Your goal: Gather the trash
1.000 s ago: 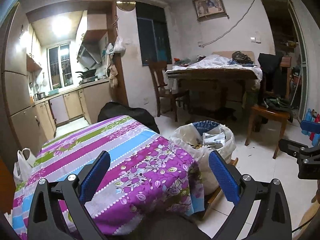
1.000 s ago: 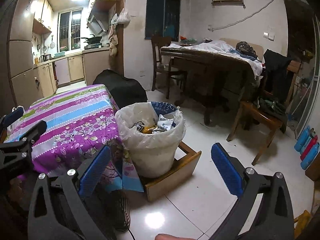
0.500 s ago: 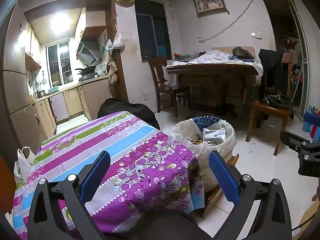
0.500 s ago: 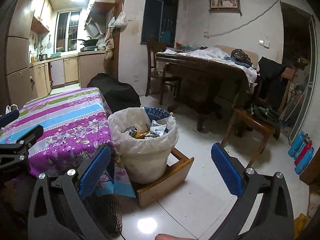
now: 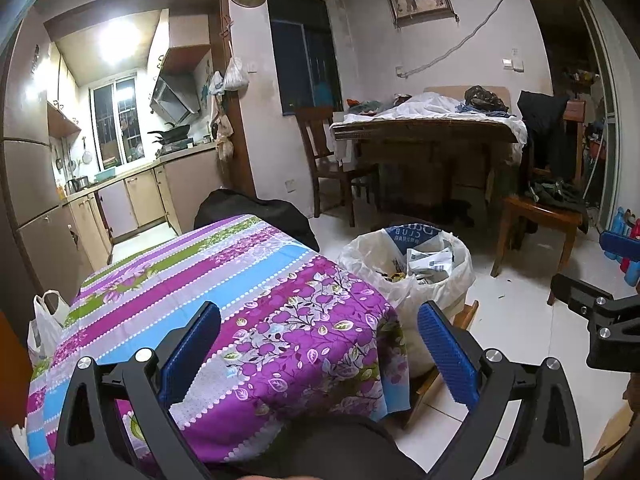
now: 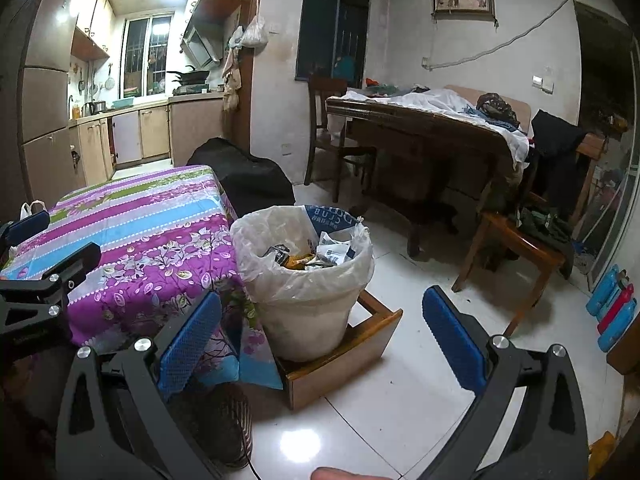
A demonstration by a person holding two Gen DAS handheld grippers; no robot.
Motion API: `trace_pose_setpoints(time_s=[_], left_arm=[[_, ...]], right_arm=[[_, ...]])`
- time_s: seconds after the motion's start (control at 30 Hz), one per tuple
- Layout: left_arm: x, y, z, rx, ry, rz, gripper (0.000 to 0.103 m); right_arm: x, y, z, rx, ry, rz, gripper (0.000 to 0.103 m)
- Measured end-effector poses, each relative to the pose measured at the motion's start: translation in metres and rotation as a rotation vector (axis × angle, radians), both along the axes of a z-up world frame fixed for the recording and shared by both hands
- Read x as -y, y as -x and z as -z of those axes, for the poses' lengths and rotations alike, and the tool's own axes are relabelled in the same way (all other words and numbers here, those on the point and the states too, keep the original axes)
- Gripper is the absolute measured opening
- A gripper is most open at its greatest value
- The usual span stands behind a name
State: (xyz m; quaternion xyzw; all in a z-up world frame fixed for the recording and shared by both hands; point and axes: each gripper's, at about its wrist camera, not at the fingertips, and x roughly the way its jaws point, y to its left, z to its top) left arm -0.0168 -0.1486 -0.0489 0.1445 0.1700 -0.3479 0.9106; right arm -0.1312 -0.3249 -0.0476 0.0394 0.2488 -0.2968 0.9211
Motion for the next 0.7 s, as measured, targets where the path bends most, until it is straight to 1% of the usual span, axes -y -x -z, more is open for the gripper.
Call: trace_pose_setpoints(time_s=[0.1,0.23,0.4,0.53,0.7], left_arm=[[0.0011,-0.001,0.0022,-0.006,-0.001,-0.006,0.098],[-0.0018,-0.0009,0.0029,-0.032,0.034,0.003,0.098],[-0.0009,0.0046,0.0028,-0.005,0.029,-0.001,0.098],[0.0012,0.0052,0.004,0.023,-0.003,-0.05,0.098],[-0.0006,0.0016,0.003,0.02,-0.003,-0.076,0.098]], right_arm=[[0.0017,0.0015,0.0006,0.005,-0.009,0.002,0.097],[0.0034,0.0022,0.0023,0.003,-0.014,0.002,0.097],[0.0033,0.0014,0.0052,0.0,-0.027,-0.004,0.097],[0.0005,-0.0017,0.0053,0.001,-0.029,-0.017,0.097],[-0.0011,-0.0059,0.0073,-0.007,-0.029,-0.027,0.097]])
